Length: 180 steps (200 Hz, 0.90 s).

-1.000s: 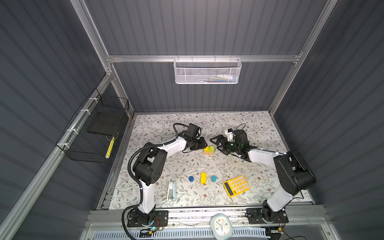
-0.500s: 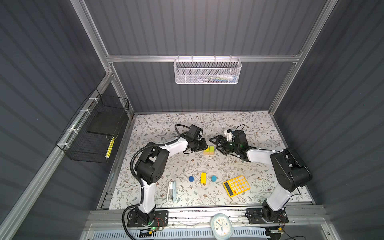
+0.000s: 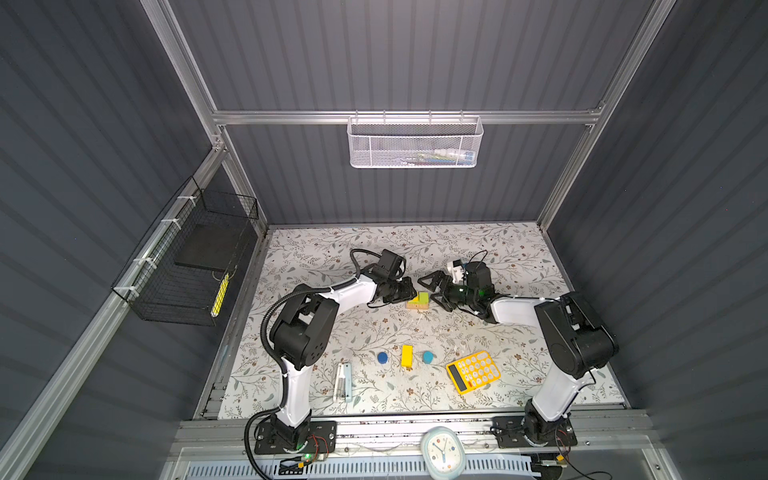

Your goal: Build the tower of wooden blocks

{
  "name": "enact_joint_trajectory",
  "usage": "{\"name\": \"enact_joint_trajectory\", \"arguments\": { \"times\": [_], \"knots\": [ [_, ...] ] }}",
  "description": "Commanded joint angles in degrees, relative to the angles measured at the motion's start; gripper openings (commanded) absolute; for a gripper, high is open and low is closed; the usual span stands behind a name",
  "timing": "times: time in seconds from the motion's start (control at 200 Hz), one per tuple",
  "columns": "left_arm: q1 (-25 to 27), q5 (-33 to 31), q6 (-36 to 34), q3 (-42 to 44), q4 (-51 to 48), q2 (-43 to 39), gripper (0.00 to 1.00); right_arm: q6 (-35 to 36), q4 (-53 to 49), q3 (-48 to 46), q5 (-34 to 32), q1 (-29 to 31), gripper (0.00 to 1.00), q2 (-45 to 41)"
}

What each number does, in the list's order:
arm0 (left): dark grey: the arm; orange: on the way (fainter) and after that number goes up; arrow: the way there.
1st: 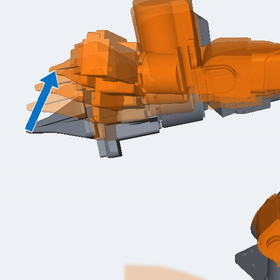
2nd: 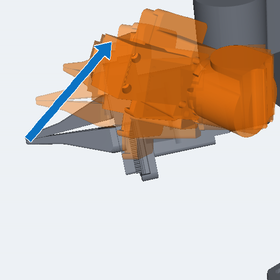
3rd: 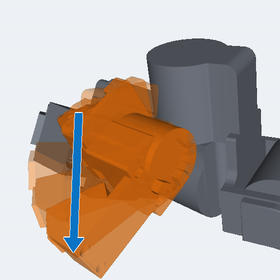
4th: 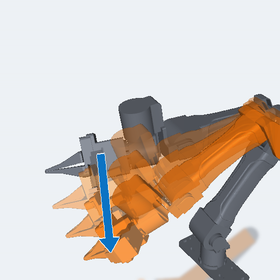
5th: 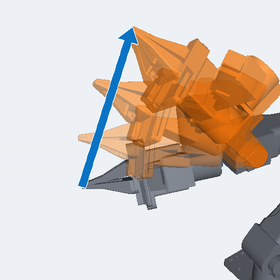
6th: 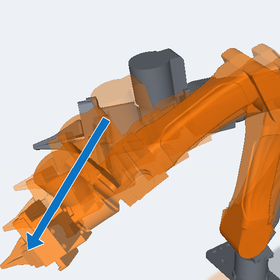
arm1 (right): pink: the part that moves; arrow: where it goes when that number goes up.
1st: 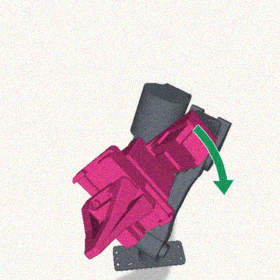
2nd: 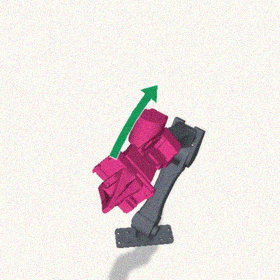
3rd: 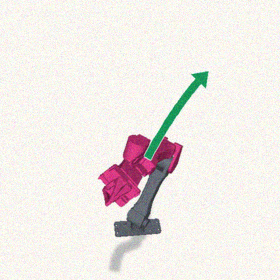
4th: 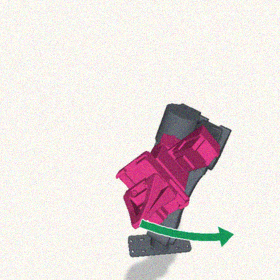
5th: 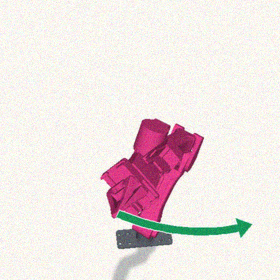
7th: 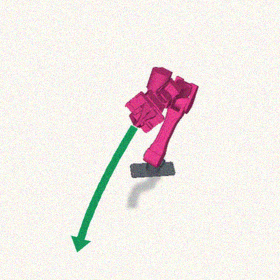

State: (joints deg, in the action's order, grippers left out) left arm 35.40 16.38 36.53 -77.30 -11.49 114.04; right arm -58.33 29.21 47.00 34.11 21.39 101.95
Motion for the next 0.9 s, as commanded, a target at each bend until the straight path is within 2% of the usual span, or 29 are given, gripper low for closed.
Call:
{"name": "enact_joint_trajectory", "arguments": {
  "times": [0.0, 0.27, 0.895],
  "knots": [
    [0.36, 0.67, 0.36, -1.44, -0.47, 1.10, 0.35, -0.61, 1.54, -0.27, 0.93, -0.12, 0.99, 0.78],
    [0.37, -0.24, 0.13, -1.56, -1.07, 0.77, 0.43, -1.04, 2.16, 0.19, 1.39, 0.05, 0.99, 1.30],
    [0.37, -1.61, -0.58, -1.80, -2.05, 0.05, 0.40, -1.62, 2.47, 1.11, 1.67, 0.70, 0.99, 2.29]
  ]
}}
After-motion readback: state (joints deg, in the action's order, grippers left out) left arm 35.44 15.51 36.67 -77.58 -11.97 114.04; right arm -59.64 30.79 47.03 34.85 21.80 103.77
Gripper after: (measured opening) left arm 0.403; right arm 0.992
